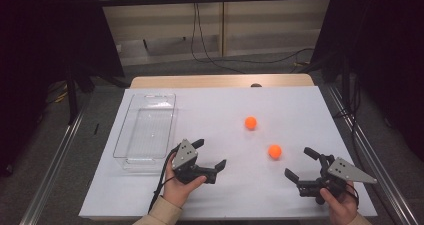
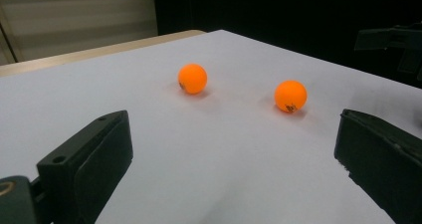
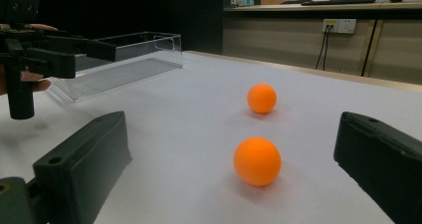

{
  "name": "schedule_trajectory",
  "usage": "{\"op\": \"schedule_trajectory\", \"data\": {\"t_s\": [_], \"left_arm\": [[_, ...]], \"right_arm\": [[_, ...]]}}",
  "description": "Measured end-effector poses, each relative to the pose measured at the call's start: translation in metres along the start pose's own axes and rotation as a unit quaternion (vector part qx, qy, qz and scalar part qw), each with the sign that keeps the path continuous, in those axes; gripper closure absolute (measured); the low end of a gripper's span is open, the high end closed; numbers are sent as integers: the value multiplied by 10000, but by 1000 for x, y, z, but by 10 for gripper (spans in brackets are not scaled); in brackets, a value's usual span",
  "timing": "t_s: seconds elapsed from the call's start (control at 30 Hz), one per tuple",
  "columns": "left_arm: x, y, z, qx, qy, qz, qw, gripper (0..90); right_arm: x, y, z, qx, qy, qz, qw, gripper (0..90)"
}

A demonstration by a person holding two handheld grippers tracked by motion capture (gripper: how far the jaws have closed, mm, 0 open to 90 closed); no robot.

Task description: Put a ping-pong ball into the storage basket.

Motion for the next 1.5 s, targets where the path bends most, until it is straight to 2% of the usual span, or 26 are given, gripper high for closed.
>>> {"op": "schedule_trajectory", "data": {"t_s": [0.77, 1.5], "left_arm": [[2, -17, 5, -38, 11, -104, 9999, 20], [4, -27, 9, -102, -24, -201, 9997, 22]], "right_arm": [[0, 0, 0, 48, 17, 1, 10000, 10], [1, 1, 0, 66, 13, 16, 10000, 11]]}}
Point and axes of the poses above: each handheld gripper's, and its own axes: y roughly backward along the jaws, x roughly out of its top, z roughly to its right, the point moved 10 cm from there along -y, roughly forward along the jaws, and after that the axes turned 4 degrees about -x, right-handed, at the moved point
